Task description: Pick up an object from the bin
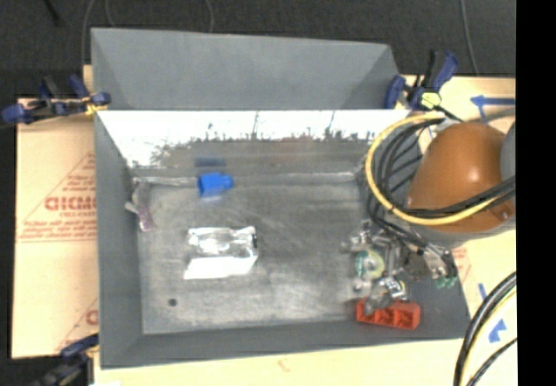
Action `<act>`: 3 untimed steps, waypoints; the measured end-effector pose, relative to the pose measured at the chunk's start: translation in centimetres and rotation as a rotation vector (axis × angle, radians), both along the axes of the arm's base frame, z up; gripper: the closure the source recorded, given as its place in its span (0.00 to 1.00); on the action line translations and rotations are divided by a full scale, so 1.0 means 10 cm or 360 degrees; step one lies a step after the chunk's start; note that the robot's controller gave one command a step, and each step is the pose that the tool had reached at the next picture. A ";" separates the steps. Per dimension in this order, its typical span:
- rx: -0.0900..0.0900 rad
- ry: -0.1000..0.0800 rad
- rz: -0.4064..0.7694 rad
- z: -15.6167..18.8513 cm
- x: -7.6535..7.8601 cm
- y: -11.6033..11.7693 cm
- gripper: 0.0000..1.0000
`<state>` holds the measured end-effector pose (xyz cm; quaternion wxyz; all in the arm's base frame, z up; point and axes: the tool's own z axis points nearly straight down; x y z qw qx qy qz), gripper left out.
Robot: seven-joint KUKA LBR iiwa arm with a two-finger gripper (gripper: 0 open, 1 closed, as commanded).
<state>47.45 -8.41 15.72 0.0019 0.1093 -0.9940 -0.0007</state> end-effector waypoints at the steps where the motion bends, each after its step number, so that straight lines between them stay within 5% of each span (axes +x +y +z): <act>1: 0.0006 -0.0016 -0.0061 -0.77 0.41 -0.69 0.00; 2: 0.0003 -0.0009 -0.0053 -0.61 0.55 -0.78 0.00; 3: -0.0008 -0.0020 0.0001 -0.07 0.55 -0.73 0.00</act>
Offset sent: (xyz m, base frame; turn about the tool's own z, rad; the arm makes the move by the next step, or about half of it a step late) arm 0.0422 -0.0793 -0.0872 0.0420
